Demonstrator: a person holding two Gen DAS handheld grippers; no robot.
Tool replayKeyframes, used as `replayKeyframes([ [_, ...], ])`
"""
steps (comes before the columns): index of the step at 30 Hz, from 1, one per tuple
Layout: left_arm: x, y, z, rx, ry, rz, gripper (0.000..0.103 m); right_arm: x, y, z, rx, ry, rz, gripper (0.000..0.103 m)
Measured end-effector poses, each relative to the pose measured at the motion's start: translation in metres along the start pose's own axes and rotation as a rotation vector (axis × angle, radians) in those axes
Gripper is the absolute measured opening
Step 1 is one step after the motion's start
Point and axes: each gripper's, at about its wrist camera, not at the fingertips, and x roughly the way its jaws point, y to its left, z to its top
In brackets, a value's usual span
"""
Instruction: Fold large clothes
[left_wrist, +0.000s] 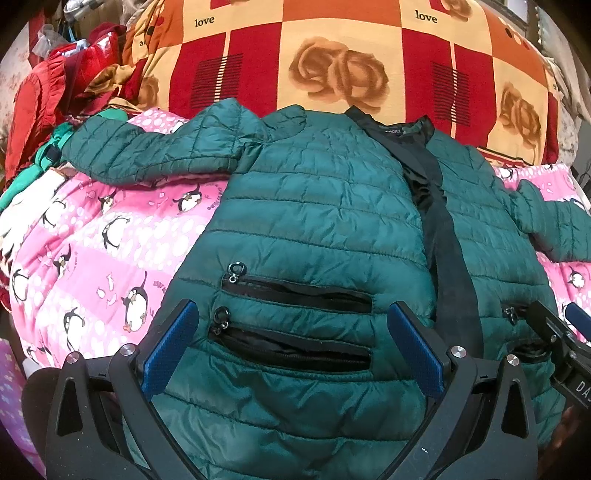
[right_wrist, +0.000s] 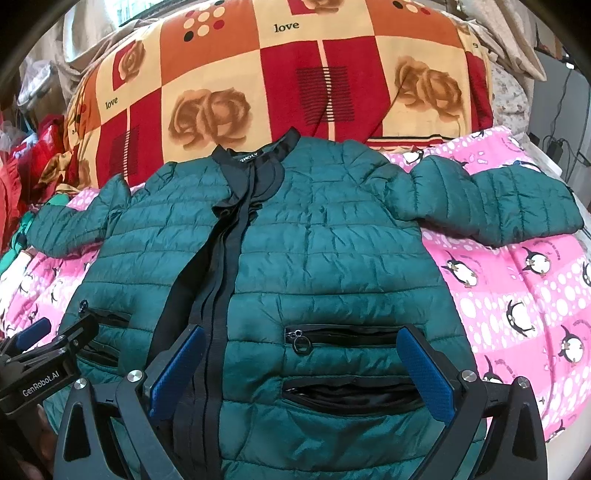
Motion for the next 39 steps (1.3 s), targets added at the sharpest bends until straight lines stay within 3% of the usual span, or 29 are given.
replayKeyframes([
  [5, 0.003, 0.004, 0.001, -0.005, 0.002, 0.004, 0.102, 0.002, 0.001, 0.002, 0.008, 0.001, 0.016, 0.103],
  [24, 0.009, 0.007, 0.009, -0.011, 0.010, -0.002, 0.102, 0.012, 0.007, 0.005, -0.054, 0.027, -0.054, 0.103],
  [39, 0.015, 0.023, 0.036, -0.036, 0.005, 0.022, 0.102, 0.030, 0.010, 0.026, -0.048, 0.049, -0.024, 0.103],
])
